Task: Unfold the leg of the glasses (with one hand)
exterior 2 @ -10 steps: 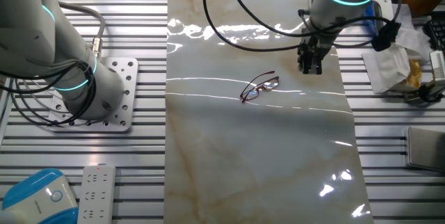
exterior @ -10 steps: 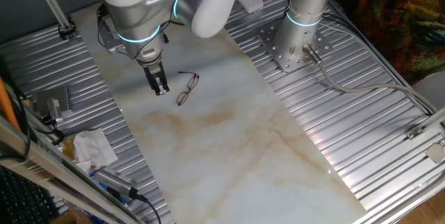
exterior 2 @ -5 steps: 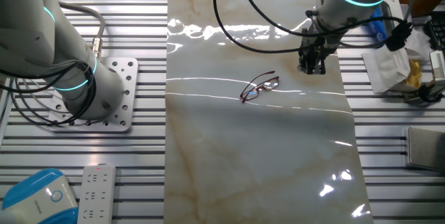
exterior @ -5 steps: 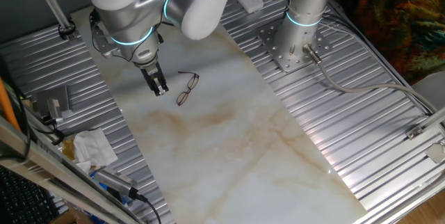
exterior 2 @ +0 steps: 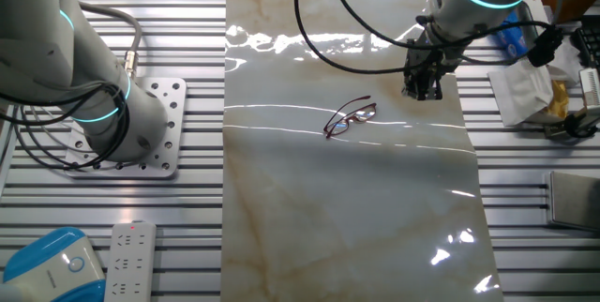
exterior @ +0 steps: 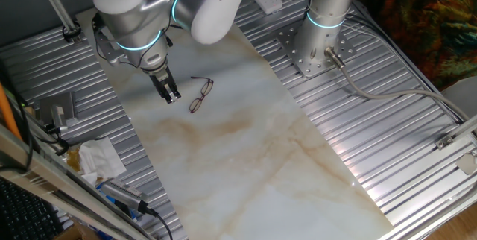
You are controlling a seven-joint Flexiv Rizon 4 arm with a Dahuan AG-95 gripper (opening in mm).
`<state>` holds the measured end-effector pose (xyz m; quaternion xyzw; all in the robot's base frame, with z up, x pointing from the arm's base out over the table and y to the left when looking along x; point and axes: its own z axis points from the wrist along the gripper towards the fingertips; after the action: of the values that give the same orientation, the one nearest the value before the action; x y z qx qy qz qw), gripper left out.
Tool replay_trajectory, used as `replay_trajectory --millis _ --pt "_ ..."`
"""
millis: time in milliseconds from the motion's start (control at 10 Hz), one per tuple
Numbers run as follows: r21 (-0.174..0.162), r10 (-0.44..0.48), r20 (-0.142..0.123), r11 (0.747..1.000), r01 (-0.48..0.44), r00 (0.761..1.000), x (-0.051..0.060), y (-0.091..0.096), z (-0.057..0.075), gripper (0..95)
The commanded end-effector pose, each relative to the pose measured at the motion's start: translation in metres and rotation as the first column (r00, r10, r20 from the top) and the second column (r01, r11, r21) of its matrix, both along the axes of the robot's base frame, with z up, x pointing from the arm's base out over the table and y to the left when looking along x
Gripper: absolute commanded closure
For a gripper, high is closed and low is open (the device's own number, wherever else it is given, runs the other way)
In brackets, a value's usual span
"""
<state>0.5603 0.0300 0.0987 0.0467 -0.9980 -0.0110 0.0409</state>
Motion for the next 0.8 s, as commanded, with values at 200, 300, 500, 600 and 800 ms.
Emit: replay_trajectory --millis 200,300,500,600,800 --pt "0.005 0.022 -0.006 1.000 -0.022 1.000 0.0001 0.0003 0.0000 95.0" --pt "0.006 0.013 -0.034 1.000 -0.013 0.999 0.0001 0.0003 0.0000 95.0" --pt "0.011 0.000 -0.032 1.000 0.000 1.000 0.0001 0.0003 0.0000 95.0" --pt "0.005 -0.007 -0.031 1.000 0.007 0.999 0.0001 0.0003 0.0000 95.0" --pt "0.008 -0.005 -0.027 1.000 0.006 1.000 0.0003 0.0011 -0.0001 95.0"
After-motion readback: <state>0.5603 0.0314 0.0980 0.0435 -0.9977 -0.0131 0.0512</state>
